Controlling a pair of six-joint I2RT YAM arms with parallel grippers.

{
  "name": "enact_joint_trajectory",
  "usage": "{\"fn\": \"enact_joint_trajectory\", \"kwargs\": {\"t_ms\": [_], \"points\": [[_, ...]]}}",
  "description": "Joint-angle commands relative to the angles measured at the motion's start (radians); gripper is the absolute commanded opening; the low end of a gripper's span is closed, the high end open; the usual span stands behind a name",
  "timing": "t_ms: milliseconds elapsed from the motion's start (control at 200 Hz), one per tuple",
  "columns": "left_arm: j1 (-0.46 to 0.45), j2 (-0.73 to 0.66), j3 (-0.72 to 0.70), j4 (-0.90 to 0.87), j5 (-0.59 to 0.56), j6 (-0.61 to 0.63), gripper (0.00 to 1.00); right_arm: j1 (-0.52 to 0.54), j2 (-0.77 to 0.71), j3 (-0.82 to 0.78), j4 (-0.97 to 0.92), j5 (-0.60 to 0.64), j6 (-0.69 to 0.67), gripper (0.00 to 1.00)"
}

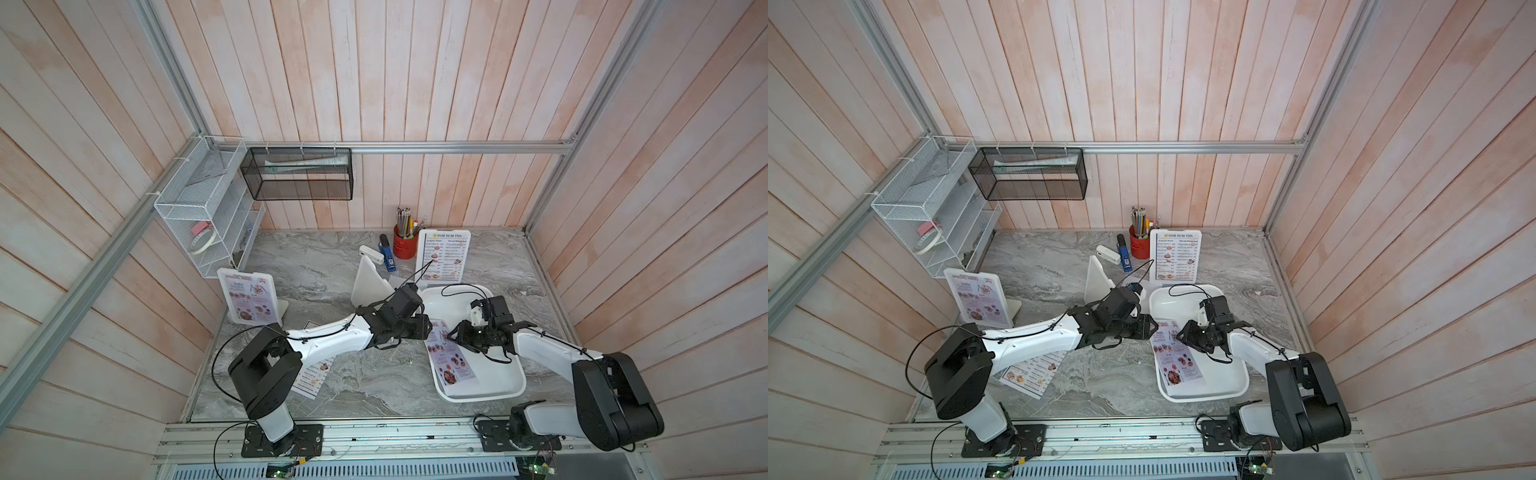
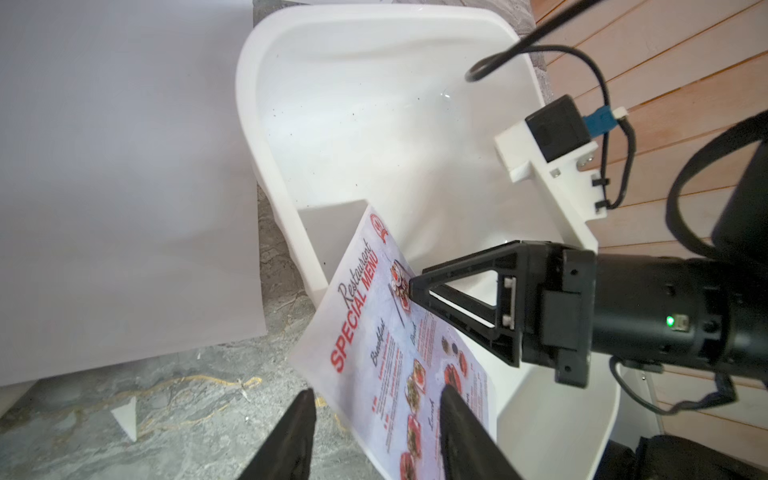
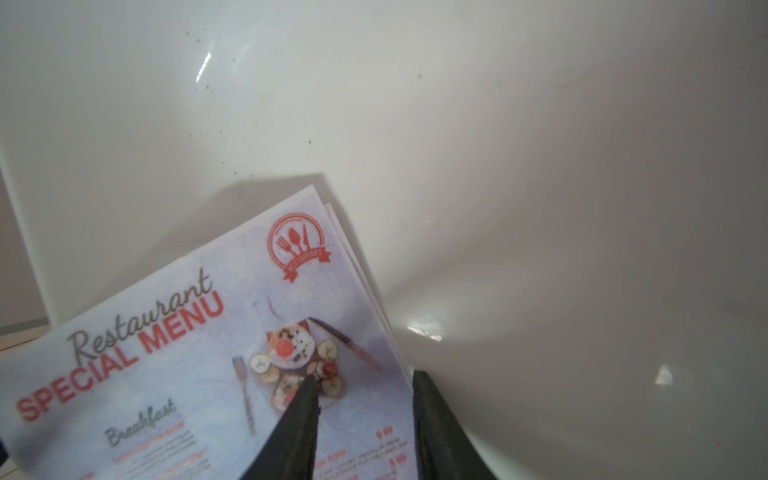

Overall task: Replace the menus in the menu holders
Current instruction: Pick up the menu from the storage box.

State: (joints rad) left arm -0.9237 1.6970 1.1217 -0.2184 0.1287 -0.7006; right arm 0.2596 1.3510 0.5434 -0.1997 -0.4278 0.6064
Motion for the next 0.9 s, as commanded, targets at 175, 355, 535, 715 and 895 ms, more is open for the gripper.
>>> {"fn": "enact_joint_trajectory", "kwargs": {"t_ms": [175,355,535,715,895], "points": [[-0.003,0.022,0.011,0.025,0.011,-0.003,0.44,0.006,-0.004,-0.025,-0.004,-0.014,0.012,0.39],[-0.004,0.028,0.02,0.023,-0.009,-0.004,0.38,0.005,-0.003,-0.027,-0.002,-0.012,0.011,0.38],[-0.003,0.022,0.036,0.015,-0.02,0.0,0.33,0.006,0.003,-0.026,-0.002,-0.011,0.006,0.38],[-0.004,-0.016,0.038,0.003,-0.022,0.001,0.32,0.006,0.002,-0.029,-0.004,-0.01,0.004,0.38],[-0.009,-0.033,0.032,0.006,-0.011,0.007,0.31,0.005,0.003,-0.03,-0.001,-0.009,0.004,0.38]]}}
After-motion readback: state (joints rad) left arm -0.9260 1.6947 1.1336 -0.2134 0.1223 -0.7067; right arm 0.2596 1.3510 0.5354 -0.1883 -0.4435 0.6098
